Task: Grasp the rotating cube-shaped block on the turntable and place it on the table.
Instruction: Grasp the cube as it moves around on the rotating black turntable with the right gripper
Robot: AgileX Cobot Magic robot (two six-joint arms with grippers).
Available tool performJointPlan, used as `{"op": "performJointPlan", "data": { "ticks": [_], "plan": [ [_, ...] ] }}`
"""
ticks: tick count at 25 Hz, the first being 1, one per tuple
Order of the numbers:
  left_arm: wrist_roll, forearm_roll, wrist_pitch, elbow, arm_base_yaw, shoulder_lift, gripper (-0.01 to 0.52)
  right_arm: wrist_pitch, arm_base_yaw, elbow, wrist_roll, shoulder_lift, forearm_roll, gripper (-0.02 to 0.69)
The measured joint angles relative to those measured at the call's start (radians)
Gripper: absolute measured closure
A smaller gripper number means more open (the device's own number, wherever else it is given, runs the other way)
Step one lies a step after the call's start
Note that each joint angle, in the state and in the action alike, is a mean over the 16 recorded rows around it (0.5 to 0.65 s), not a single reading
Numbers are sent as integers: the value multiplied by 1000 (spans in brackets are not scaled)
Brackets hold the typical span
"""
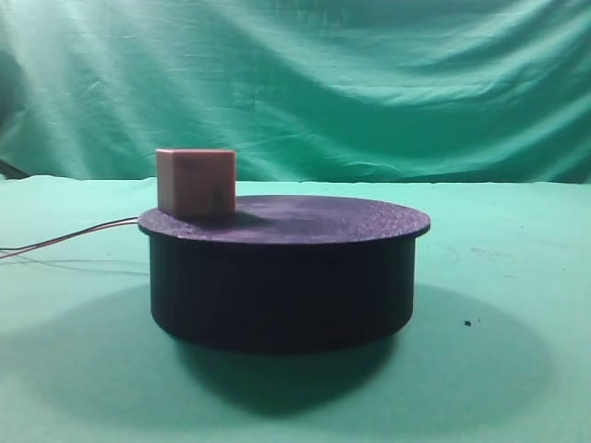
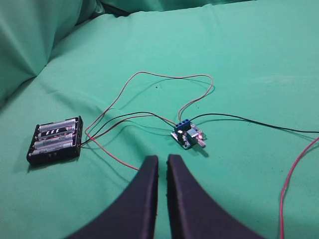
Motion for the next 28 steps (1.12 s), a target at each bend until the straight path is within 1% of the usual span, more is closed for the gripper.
{"op": "performJointPlan", "data": {
  "ticks": [5,10,14,17,19,21,25,28],
  "plan": [
    [0,0,0,0,0,0,514,43,40,-42,-85,140,38,665],
    [0,0,0,0,0,0,514,95,139,-123,-140,306,25,665],
    [0,0,0,0,0,0,514,138,248,-218,-92,464,-42,665],
    [0,0,0,0,0,0,514,167,328,-302,-28,586,-99,645],
    [0,0,0,0,0,0,514,184,376,-357,17,659,-132,610],
    [0,0,0,0,0,0,514,201,416,-410,63,722,-159,552],
    [0,0,0,0,0,0,514,238,470,-501,143,815,-182,397],
    [0,0,0,0,0,0,514,265,492,-555,166,857,-165,276]
  ]
}}
